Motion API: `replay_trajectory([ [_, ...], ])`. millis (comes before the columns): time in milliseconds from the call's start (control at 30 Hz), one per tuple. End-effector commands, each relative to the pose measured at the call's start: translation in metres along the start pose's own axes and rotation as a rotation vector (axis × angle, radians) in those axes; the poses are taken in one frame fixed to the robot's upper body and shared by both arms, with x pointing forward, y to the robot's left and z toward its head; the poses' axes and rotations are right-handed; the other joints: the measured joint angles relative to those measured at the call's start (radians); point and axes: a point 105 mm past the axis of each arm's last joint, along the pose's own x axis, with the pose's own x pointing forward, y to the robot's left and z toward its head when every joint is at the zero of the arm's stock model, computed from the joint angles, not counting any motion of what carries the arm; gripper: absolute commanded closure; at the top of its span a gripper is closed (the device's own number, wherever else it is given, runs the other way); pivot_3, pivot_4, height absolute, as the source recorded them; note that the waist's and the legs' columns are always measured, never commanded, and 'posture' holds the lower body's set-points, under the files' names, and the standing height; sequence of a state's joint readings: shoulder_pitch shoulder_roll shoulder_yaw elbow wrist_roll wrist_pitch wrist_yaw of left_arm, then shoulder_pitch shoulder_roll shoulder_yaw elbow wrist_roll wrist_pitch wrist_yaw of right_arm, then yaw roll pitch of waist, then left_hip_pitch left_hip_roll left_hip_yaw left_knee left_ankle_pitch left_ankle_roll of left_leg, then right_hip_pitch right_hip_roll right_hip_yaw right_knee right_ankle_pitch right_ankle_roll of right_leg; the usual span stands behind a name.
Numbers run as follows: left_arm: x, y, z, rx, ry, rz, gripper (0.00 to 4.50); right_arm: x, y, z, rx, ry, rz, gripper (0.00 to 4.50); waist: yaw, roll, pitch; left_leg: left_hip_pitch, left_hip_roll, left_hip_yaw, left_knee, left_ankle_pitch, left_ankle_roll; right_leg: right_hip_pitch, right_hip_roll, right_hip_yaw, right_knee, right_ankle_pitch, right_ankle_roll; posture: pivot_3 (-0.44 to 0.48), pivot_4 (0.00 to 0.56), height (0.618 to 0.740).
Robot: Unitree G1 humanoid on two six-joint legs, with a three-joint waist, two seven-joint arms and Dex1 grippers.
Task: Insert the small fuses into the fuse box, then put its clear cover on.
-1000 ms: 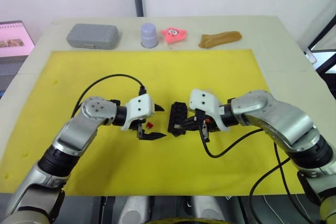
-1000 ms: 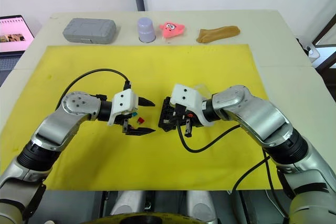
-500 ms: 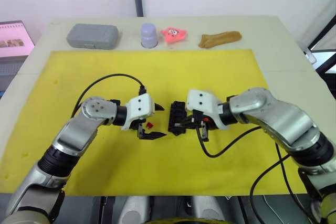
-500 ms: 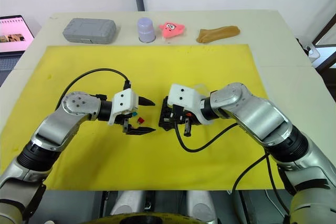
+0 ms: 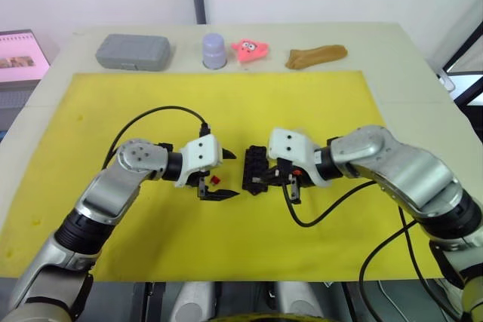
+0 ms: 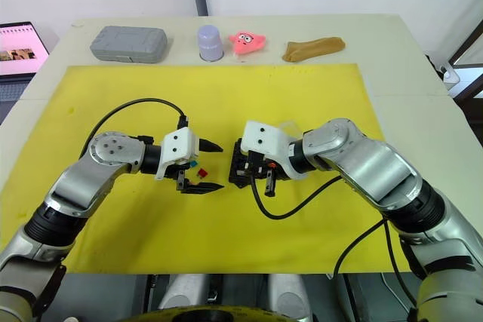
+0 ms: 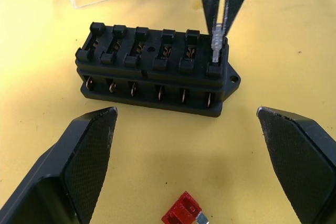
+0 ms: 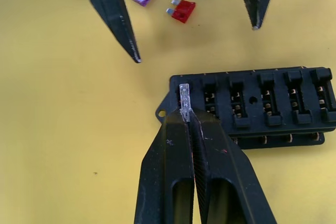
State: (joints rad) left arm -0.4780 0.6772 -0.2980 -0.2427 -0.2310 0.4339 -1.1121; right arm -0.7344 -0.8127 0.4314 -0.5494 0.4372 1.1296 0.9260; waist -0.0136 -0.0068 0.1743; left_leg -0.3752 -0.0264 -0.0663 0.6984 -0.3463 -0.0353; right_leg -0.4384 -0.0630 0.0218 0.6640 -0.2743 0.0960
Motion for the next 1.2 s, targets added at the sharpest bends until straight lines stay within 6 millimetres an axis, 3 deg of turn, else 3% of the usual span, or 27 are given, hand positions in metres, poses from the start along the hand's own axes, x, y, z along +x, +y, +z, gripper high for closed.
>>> replay_trajectory([
  [33,-0.006,0.001,0.009,0.029,-0.023,0.015,0.0,-0.002,0.004,0.004,-0.036,-0.001,0.003,4.46,0.0,0.0,0.0,0.0,0.0,0.0,0.0,0.0,0.0,0.0,0.0,0.0,0.0,0.0,0.0,0.0,0.15,0.74],
  [667,-0.005,0.001,0.009,0.025,-0.025,0.02,0.0,-0.008,-0.004,0.015,-0.095,-0.014,-0.035,4.46,0.0,0.0,0.0,0.0,0.0,0.0,0.0,0.0,0.0,0.0,0.0,0.0,0.0,0.0,0.0,0.0,0.15,0.74],
  [1200,-0.005,0.001,0.008,0.023,-0.024,0.021,0.0,-0.001,0.002,0.005,-0.058,0.006,-0.005,4.46,0.0,0.0,0.0,0.0,0.0,0.0,0.0,0.0,0.0,0.0,0.0,0.0,0.0,0.0,0.0,0.0,0.15,0.74],
])
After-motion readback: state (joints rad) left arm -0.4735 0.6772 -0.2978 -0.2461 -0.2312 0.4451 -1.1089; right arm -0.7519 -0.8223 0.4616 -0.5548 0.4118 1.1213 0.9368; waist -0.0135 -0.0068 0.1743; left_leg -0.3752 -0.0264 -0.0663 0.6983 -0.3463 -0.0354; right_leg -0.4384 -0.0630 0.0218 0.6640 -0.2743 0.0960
